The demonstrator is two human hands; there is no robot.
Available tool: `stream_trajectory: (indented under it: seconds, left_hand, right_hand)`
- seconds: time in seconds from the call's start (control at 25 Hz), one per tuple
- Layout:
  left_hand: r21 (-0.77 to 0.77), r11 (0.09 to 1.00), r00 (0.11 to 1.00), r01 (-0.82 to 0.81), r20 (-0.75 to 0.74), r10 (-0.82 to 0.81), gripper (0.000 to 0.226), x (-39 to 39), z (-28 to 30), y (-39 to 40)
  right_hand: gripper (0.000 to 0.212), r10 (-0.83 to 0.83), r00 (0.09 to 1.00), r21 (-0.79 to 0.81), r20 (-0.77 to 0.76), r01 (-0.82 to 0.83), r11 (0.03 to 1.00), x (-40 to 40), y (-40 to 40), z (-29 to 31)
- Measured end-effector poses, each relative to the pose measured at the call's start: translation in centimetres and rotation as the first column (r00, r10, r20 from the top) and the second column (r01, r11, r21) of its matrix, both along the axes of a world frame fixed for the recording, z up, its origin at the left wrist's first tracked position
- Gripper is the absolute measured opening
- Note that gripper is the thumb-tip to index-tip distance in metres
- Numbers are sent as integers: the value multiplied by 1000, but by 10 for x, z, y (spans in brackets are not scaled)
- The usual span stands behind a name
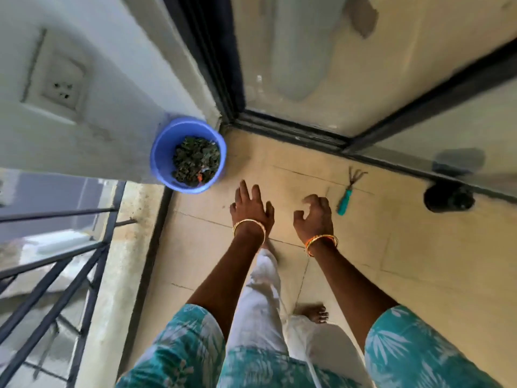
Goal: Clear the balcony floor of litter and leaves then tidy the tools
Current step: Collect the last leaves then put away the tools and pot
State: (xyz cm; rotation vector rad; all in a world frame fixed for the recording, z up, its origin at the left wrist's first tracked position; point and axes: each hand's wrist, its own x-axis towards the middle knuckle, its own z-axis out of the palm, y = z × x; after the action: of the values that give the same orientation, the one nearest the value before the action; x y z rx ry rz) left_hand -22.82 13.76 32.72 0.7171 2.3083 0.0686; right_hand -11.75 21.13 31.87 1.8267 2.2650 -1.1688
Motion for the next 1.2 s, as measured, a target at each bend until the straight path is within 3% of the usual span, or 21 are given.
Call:
stream_trajectory:
  seconds: [0.2, 0.36, 0.48, 0.6, 0.8, 1.08, 1.2]
  left_hand:
    - [-60, 903, 905, 426, 2, -426, 60, 109, 33, 19]
    - [-93, 668, 670, 739, -10, -742, 64, 214, 62, 19]
    - [-101, 491, 488, 865, -52, -871, 68, 296, 93, 10]
    - [-79, 350, 343, 933, -96, -934, 72, 369, 120, -6]
    - [-25, 28, 25, 999, -95, -995, 74, 492, 173, -12]
    - [42, -331, -320, 943, -166, -933, 71, 631, 214, 38]
    - [39, -481, -465, 876, -198, -863, 71, 687, 224, 74]
  right_hand:
    - [38, -194, 975, 44, 106, 190, 981, 141, -4, 34]
    - [53, -328, 921, 80, 210, 318, 945, 253, -43, 58]
    - [60, -441, 847, 64, 297, 443, 894, 336, -81, 86]
    - [65, -575, 762, 131, 297, 564, 815, 405, -116, 116]
    - [65, -790, 528, 143, 312, 795, 589, 503, -156, 161]
    - [59, -938, 215, 231, 273, 932, 280, 600, -142, 199]
    - [57, -970, 31, 256, 239, 962, 94, 643, -123, 213]
